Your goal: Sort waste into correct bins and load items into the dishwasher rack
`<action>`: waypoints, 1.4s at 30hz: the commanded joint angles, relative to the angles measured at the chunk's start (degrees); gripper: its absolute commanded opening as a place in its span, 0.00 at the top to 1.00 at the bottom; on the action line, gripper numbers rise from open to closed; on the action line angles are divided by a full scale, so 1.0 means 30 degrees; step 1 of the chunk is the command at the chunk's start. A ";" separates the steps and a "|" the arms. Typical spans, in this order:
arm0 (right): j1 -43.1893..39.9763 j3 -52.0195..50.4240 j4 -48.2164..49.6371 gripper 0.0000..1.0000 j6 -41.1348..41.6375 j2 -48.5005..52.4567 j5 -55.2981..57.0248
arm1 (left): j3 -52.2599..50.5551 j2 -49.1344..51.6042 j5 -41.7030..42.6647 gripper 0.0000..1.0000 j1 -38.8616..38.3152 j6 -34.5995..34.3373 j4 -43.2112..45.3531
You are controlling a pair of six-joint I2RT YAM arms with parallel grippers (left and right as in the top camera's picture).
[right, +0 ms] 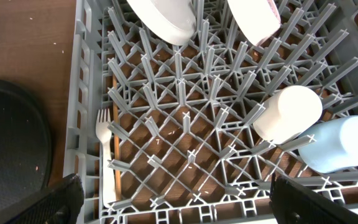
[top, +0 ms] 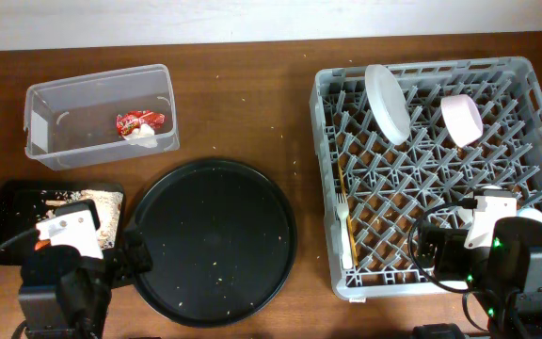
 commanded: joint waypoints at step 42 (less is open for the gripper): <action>-0.0109 -1.9744 2.0830 0.02 -0.3140 -1.2160 -0.1137 | -0.0189 -0.0029 -0.0277 0.01 0.0087 0.0306 0.0029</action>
